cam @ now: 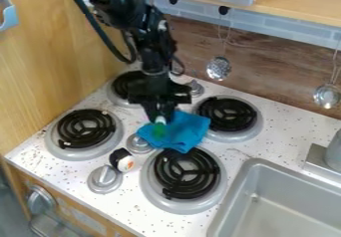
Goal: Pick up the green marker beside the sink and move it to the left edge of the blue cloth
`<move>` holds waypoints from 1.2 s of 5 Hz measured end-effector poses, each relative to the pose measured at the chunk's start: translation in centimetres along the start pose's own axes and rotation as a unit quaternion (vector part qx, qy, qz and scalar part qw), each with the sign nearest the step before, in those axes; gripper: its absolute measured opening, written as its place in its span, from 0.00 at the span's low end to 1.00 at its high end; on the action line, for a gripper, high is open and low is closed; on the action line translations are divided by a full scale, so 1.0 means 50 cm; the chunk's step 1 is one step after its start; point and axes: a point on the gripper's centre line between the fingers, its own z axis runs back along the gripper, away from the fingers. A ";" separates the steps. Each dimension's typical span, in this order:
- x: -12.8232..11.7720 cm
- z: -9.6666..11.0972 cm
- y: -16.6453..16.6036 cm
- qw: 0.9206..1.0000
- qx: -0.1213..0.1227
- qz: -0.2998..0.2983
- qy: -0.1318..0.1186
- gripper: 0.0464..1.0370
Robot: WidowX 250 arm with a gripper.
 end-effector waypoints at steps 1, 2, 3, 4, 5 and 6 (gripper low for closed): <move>0.011 0.002 0.032 1.000 0.003 0.015 -0.005 0.32; 0.015 0.002 0.040 1.000 0.001 0.015 -0.007 0.32; 0.040 0.001 0.040 0.999 0.004 0.029 -0.017 0.32; 0.042 -0.027 0.042 0.999 0.011 0.039 -0.005 0.32; 0.049 -0.040 0.043 0.999 0.015 0.043 -0.003 0.32; 0.053 -0.060 0.045 0.999 0.024 0.045 0.009 0.32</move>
